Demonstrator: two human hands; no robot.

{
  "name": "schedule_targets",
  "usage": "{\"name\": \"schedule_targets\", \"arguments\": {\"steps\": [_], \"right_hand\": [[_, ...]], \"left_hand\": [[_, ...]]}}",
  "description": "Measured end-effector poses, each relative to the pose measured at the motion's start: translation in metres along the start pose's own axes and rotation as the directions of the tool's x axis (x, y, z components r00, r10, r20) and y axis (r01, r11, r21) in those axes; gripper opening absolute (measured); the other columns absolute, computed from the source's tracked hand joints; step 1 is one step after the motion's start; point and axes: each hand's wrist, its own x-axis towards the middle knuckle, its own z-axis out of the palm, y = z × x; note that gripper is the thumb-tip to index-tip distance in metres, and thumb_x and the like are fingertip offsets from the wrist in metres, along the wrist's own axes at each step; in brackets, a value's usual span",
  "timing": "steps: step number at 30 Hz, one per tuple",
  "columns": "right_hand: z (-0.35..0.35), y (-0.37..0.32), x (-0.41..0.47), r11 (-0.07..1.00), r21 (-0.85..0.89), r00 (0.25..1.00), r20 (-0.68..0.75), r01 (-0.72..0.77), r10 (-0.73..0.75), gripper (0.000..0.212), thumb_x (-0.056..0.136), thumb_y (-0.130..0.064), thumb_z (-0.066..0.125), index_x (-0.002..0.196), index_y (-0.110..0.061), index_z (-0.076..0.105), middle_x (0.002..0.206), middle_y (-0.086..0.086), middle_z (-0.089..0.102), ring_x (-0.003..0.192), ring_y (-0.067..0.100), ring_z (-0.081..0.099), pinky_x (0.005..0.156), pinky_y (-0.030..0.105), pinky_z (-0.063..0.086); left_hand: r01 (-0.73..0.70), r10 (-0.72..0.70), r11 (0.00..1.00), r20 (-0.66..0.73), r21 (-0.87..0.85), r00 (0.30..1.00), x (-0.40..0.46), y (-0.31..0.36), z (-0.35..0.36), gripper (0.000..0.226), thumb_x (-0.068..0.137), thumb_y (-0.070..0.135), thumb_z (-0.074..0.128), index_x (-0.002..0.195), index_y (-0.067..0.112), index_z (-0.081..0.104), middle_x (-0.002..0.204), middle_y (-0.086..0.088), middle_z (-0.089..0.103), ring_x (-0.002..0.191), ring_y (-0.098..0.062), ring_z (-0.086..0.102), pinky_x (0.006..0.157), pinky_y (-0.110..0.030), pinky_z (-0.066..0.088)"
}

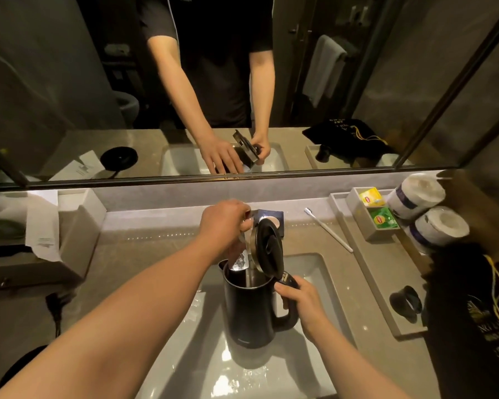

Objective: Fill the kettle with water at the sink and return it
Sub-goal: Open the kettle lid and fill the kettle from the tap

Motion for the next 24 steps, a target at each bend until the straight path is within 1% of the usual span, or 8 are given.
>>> {"name": "schedule_targets", "arguments": {"steps": [2, 4, 7, 10, 14, 16, 20, 24], "right_hand": [[0.001, -0.001, 0.001, 1.0, 0.005, 1.0, -0.004, 0.002, -0.002, 0.021, 0.061, -0.035, 0.082, 0.061, -0.022, 0.066, 0.055, 0.0, 0.058, 0.051, 0.013, 0.053, 0.051, 0.026, 0.046], [0.002, -0.002, 0.001, 1.0, 0.008, 1.0, -0.004, 0.009, -0.009, 0.025, 0.06, -0.035, 0.082, 0.064, -0.017, 0.065, 0.055, 0.0, 0.058, 0.052, 0.015, 0.053, 0.053, 0.028, 0.045], [0.002, -0.002, 0.001, 1.0, 0.0, 1.0, -0.01, 0.01, -0.01, 0.02, 0.062, -0.034, 0.082, 0.064, -0.019, 0.069, 0.055, -0.003, 0.062, 0.052, 0.01, 0.058, 0.055, 0.027, 0.047], [0.003, -0.004, 0.001, 1.0, 0.015, 1.0, -0.001, 0.012, -0.012, 0.008, 0.065, -0.029, 0.081, 0.063, -0.026, 0.074, 0.056, -0.008, 0.067, 0.051, 0.004, 0.063, 0.052, 0.02, 0.049], [0.006, -0.006, 0.002, 0.999, 0.04, 1.0, -0.013, 0.019, -0.019, 0.011, 0.072, -0.015, 0.082, 0.067, -0.021, 0.074, 0.055, -0.006, 0.068, 0.049, 0.005, 0.064, 0.047, 0.018, 0.05], [0.007, -0.006, 0.003, 0.999, 0.034, 1.0, -0.015, 0.013, -0.012, 0.011, 0.076, -0.01, 0.08, 0.072, -0.017, 0.073, 0.054, -0.007, 0.068, 0.049, 0.004, 0.064, 0.048, 0.019, 0.05], [0.009, -0.007, 0.006, 1.0, 0.028, 1.0, -0.022, 0.013, -0.012, 0.014, 0.078, -0.01, 0.078, 0.07, -0.018, 0.071, 0.054, -0.008, 0.067, 0.048, 0.004, 0.062, 0.049, 0.019, 0.05], [0.011, -0.006, 0.007, 1.0, 0.016, 1.0, -0.024, 0.013, -0.013, 0.013, 0.078, -0.012, 0.079, 0.071, -0.019, 0.07, 0.054, -0.01, 0.066, 0.049, 0.003, 0.062, 0.051, 0.021, 0.05]], "left_hand": [[0.042, -0.042, 0.998, 0.0, -0.036, 0.999, 0.003, -0.003, -0.004, 0.017, 0.087, 0.043, 0.061, 0.091, 0.028, 0.069, 0.09, 0.008, 0.069, 0.079, -0.018, 0.062, 0.059, -0.031, 0.048], [0.046, -0.046, 0.997, 0.002, -0.064, 0.999, 0.002, -0.004, -0.006, 0.019, 0.086, 0.046, 0.062, 0.089, 0.029, 0.069, 0.088, 0.009, 0.069, 0.077, -0.017, 0.062, 0.057, -0.029, 0.044], [0.057, -0.056, 0.986, 0.013, -0.16, 0.998, -0.002, -0.006, -0.005, 0.014, 0.086, 0.04, 0.064, 0.092, 0.029, 0.069, 0.096, 0.01, 0.069, 0.085, -0.016, 0.062, 0.065, -0.033, 0.05], [0.046, -0.034, 0.977, 0.062, -0.206, 0.997, -0.008, -0.012, -0.002, 0.022, 0.088, 0.032, 0.063, 0.11, 0.029, 0.066, 0.112, 0.008, 0.067, 0.098, -0.016, 0.061, 0.073, -0.034, 0.05], [0.045, -0.029, 0.979, 0.082, -0.201, 0.996, -0.018, -0.017, 0.001, 0.028, 0.09, 0.026, 0.057, 0.117, 0.032, 0.06, 0.12, 0.008, 0.063, 0.103, -0.017, 0.059, 0.074, -0.031, 0.047], [0.04, -0.024, 0.979, 0.086, -0.198, 0.996, -0.023, -0.017, 0.003, 0.035, 0.09, 0.024, 0.056, 0.124, 0.031, 0.056, 0.129, 0.007, 0.06, 0.11, -0.018, 0.057, 0.082, -0.034, 0.049], [0.033, -0.011, 0.978, 0.112, -0.204, 0.994, -0.029, -0.019, 0.006, 0.052, 0.088, 0.022, 0.057, 0.138, 0.028, 0.045, 0.148, 0.003, 0.046, 0.129, -0.02, 0.046, 0.099, -0.037, 0.042], [0.043, -0.007, 0.973, 0.154, -0.228, 0.988, -0.029, -0.021, 0.005, 0.059, 0.086, 0.021, 0.058, 0.141, 0.029, 0.04, 0.152, 0.003, 0.04, 0.134, -0.02, 0.042, 0.104, -0.037, 0.038]]}}
